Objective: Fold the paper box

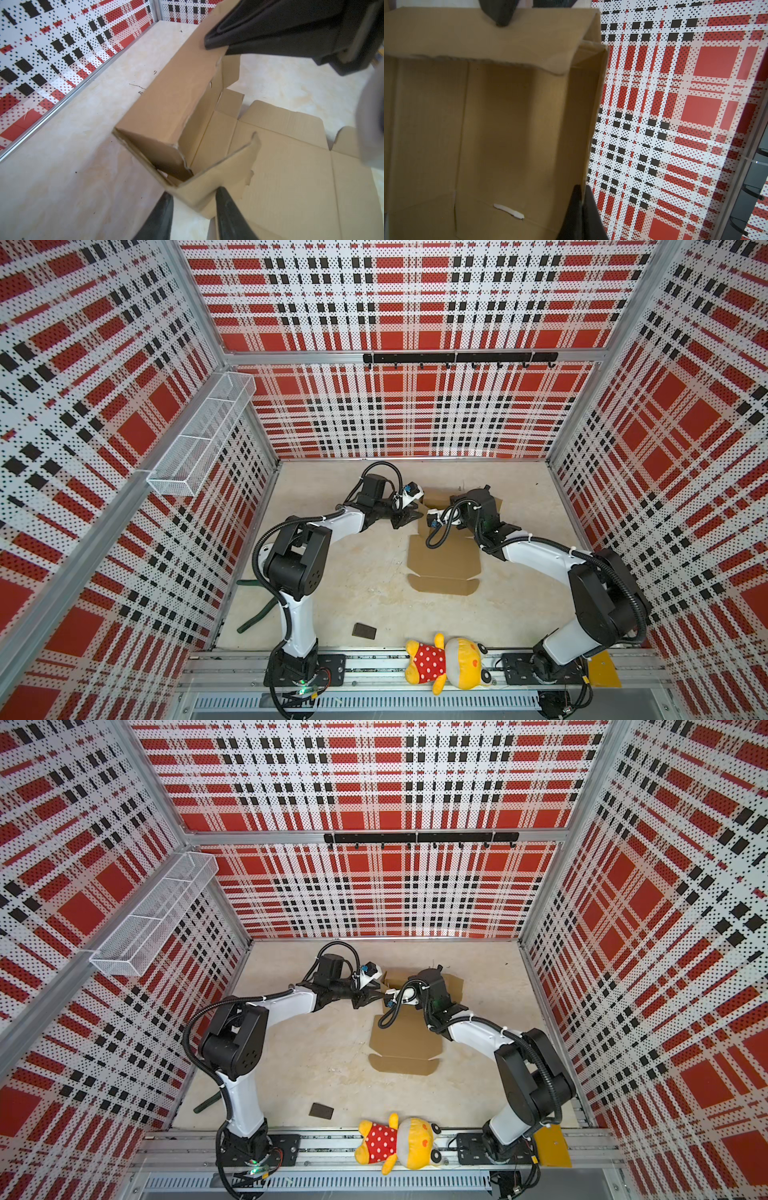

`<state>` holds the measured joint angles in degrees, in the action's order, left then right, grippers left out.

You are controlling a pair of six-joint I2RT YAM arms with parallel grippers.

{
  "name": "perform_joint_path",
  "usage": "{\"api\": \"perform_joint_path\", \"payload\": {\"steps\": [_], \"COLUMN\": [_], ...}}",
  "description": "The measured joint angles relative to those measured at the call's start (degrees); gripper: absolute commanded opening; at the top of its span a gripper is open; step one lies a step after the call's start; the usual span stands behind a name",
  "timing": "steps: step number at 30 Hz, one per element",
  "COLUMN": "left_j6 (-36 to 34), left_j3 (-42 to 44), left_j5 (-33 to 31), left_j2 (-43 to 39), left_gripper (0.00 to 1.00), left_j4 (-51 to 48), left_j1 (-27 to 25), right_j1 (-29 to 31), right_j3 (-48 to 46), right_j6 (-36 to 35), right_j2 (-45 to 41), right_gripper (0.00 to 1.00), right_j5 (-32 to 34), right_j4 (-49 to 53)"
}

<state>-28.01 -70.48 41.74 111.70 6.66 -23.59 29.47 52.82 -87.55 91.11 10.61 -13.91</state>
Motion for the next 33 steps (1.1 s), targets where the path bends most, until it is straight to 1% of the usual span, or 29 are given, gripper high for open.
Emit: {"api": "perform_joint_path", "payload": {"steps": [6,12,17,27,33], "left_j6": [7.13,10.88,13.44,16.26,18.71], "left_j3": [3.87,7.32,9.97,14.08,15.26], "left_j5": [-3.19,-7.3,-10.51,-16.87,-18.73], "left_j2": [-0.09,-0.59,-0.7,-0.72,-0.72], "left_gripper": [0.36,0.37,0.36,0.37,0.38], "left_j4": [8.68,15.06,19.8,27.04,29.42], "left_j1": [-1.11,-3.58,-5.11,-7.76,-8.52], "right_j1": [0.0,0.0,0.0,-0.07,-0.07], "right_j3": [-0.07,-1.01,-1.84,-4.48,-5.51], "right_j6": [0.15,0.15,0.09,-1.73,-2.67], "right_j2": [-0.07,-1.27,-1.92,-3.19,-4.15], "right_gripper": [0.0,0.0,0.0,0.0,0.0], "right_j5": [-0.02,0.02,0.13,0.39,0.33], "right_j4": [0.0,0.2,-0.02,-1.66,-1.86]}}
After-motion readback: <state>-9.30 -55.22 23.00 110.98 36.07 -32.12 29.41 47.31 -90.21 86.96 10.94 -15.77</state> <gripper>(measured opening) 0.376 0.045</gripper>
